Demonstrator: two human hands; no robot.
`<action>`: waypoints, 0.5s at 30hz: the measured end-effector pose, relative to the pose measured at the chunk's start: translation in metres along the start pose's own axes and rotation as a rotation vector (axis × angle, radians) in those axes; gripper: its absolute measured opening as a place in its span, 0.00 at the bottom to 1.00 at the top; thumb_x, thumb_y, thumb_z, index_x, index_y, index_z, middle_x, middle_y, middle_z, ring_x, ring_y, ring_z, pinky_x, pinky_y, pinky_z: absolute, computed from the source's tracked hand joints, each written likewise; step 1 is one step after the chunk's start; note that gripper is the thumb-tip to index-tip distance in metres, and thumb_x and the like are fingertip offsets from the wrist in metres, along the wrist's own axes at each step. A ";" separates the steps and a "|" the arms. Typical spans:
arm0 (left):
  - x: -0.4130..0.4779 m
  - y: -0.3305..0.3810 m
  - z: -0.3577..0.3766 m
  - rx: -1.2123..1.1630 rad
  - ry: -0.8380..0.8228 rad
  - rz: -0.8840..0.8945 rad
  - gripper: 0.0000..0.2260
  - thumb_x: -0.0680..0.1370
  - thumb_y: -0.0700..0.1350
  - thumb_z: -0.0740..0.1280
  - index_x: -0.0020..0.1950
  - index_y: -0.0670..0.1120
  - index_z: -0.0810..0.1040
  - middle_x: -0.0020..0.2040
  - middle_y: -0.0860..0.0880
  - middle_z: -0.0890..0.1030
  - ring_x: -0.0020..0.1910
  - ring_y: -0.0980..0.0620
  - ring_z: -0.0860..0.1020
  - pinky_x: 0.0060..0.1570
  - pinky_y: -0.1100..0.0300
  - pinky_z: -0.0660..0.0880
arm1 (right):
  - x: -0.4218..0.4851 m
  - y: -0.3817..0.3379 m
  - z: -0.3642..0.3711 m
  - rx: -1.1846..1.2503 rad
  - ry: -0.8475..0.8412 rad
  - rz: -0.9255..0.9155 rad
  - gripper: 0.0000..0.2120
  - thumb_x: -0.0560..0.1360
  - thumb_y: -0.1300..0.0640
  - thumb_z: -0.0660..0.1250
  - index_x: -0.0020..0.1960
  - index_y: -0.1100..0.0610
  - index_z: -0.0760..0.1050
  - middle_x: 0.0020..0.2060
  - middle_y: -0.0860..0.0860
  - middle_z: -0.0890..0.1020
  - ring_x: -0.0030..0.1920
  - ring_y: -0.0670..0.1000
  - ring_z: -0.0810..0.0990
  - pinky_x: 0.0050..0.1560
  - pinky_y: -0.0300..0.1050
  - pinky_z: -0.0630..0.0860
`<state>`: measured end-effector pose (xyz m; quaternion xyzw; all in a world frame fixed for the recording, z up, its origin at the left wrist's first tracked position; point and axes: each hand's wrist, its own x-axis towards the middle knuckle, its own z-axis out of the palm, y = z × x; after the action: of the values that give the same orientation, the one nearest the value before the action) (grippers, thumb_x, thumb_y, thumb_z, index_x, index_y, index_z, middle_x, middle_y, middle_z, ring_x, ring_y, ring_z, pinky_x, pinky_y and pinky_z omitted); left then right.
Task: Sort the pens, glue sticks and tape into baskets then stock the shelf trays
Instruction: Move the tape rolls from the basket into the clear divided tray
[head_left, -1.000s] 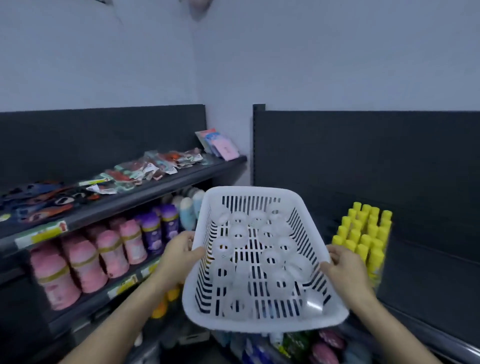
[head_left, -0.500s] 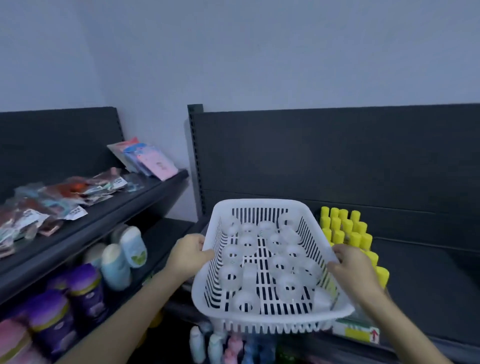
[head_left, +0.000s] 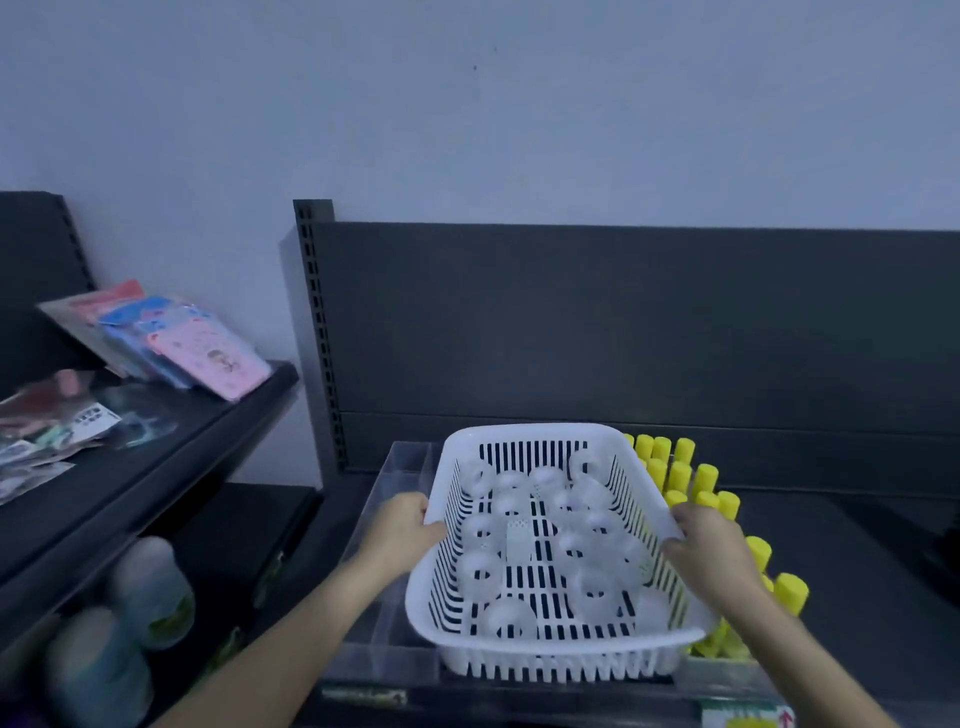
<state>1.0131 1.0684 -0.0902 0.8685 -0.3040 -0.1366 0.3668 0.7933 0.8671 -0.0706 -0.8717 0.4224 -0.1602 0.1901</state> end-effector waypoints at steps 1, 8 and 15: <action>0.008 -0.003 0.002 -0.003 -0.018 0.008 0.07 0.72 0.42 0.65 0.44 0.40 0.79 0.42 0.46 0.83 0.39 0.50 0.80 0.34 0.59 0.71 | 0.004 -0.001 0.004 -0.015 0.003 0.017 0.03 0.70 0.68 0.60 0.40 0.63 0.72 0.28 0.50 0.70 0.28 0.49 0.67 0.24 0.40 0.57; 0.048 -0.026 0.007 0.059 -0.098 0.034 0.05 0.73 0.42 0.65 0.38 0.43 0.75 0.40 0.47 0.82 0.40 0.48 0.81 0.31 0.61 0.71 | 0.027 -0.012 0.036 -0.164 -0.054 0.095 0.03 0.73 0.65 0.61 0.42 0.59 0.71 0.29 0.48 0.69 0.29 0.46 0.66 0.24 0.36 0.54; 0.043 -0.040 0.021 0.212 -0.040 0.129 0.06 0.77 0.45 0.62 0.47 0.44 0.76 0.42 0.53 0.80 0.39 0.53 0.79 0.44 0.58 0.76 | 0.015 -0.013 0.064 -0.097 -0.070 0.165 0.05 0.75 0.67 0.59 0.46 0.58 0.66 0.31 0.46 0.66 0.28 0.43 0.66 0.23 0.33 0.58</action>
<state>1.0540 1.0518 -0.1346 0.8782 -0.3792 -0.0973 0.2747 0.8390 0.8748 -0.1188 -0.8470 0.4932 -0.0930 0.1750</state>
